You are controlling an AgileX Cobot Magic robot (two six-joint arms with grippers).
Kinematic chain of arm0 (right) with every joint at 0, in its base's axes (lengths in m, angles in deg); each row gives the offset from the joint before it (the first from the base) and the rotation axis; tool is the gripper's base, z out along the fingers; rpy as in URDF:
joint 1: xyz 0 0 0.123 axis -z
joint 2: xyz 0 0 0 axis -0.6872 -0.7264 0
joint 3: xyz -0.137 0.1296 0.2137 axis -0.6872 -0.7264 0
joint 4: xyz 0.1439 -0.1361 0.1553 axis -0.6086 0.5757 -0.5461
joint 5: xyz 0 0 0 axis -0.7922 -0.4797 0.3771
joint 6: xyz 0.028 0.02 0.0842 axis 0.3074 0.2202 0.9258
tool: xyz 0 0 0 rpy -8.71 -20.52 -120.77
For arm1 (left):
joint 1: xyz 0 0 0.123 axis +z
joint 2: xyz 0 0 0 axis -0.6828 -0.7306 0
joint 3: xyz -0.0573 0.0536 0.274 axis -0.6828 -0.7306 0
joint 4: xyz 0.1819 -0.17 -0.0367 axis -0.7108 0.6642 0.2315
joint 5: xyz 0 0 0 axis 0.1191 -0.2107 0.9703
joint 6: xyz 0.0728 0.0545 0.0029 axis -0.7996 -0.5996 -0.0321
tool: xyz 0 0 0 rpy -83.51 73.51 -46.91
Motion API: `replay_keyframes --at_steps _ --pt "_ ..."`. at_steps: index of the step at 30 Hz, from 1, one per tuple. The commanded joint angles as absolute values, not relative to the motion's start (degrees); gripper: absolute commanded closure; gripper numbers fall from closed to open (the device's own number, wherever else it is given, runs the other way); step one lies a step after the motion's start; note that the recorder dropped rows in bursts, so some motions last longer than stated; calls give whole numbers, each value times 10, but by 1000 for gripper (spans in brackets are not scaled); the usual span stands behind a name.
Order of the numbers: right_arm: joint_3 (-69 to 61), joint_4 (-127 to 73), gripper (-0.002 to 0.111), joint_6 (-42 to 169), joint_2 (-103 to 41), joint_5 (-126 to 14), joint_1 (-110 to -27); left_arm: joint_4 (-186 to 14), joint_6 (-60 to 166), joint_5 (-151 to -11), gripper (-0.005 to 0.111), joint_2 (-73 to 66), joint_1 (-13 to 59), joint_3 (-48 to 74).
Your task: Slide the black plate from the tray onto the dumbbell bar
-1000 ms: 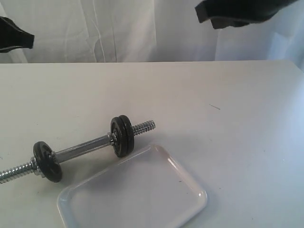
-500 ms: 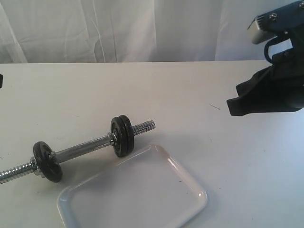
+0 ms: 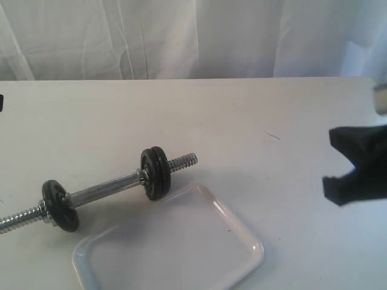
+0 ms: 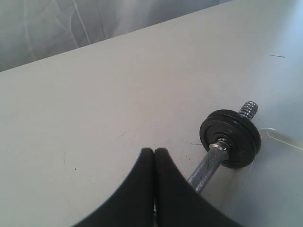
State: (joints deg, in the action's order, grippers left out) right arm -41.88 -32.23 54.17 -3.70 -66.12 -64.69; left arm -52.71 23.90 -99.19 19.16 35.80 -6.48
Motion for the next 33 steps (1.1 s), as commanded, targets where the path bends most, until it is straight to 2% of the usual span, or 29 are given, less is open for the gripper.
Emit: replay_keyframes --at_steps 1,6,15,33 --pt "-572 -340 108 561 90 -522 -643 -520 238 -991 107 196 359 -67" --pt "-649 -404 108 566 226 -576 -608 -520 238 -991 107 196 359 -67" --pt "-686 -391 108 565 392 -739 -512 -520 238 -991 107 196 359 -67" --pt "-689 -331 108 636 408 -758 -473 -520 238 -991 107 196 359 -67"
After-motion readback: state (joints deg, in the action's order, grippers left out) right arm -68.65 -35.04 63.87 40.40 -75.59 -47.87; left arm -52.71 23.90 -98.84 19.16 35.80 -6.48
